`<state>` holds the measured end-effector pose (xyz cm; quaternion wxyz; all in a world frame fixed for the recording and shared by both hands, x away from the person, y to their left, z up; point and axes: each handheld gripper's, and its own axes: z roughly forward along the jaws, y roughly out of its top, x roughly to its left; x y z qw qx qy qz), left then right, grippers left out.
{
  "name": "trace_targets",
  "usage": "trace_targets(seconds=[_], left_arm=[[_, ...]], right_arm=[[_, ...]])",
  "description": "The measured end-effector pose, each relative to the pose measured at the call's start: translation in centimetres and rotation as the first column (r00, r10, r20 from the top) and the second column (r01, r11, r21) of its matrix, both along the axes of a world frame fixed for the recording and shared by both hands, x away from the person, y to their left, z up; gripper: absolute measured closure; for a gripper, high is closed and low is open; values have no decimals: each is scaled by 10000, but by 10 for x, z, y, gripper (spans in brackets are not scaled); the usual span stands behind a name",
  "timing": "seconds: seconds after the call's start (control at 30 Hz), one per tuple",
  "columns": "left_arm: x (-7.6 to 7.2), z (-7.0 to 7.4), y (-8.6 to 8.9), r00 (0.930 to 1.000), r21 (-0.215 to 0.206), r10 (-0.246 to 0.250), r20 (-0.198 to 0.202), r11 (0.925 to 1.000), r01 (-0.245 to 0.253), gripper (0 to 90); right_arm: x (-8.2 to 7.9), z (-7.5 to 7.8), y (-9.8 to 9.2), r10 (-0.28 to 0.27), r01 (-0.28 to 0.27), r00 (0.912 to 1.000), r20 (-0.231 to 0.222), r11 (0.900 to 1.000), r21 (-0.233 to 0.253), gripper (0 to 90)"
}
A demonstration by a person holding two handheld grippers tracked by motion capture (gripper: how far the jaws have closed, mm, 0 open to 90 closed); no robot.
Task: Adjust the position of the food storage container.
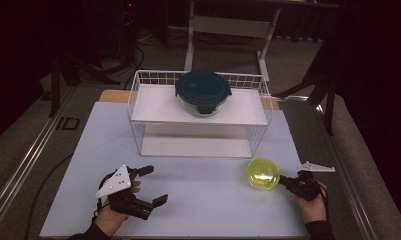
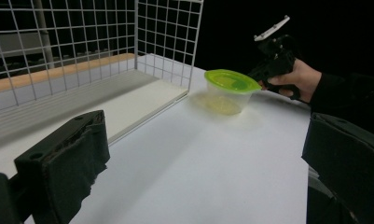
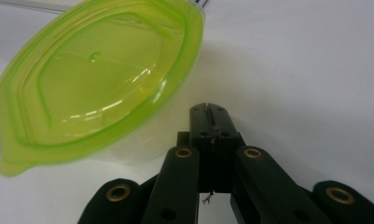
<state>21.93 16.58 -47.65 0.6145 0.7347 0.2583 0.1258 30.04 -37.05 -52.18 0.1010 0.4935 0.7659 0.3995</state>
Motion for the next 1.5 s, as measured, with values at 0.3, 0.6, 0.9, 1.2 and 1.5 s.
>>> trace_targets(seconds=[0.3,0.6,0.9,1.2,1.5], left_arm=[[0,0,0,10000,-44,-13,-7,10000,13,3],[-1,-1,-1,10000,18,-33,-41,10000,33,3],[-1,0,-1,10000,-12,-36,-8,10000,36,3],[-1,0,-1,10000,4,-15,-4,10000,15,3],[0,1,0,10000,-27,-3,23,10000,3,3]], right_arm=[[1,-2,11,345,-342,9993,-152,9993,144,900],[-3,-3,27,870,-862,9958,-287,9959,268,900],[-7,-1,49,1578,-1569,9869,-338,9872,273,900],[-8,-2,64,2042,-2042,9783,-344,9789,20,900],[15,1,55,1417,-1419,9897,-214,9898,-78,900]])
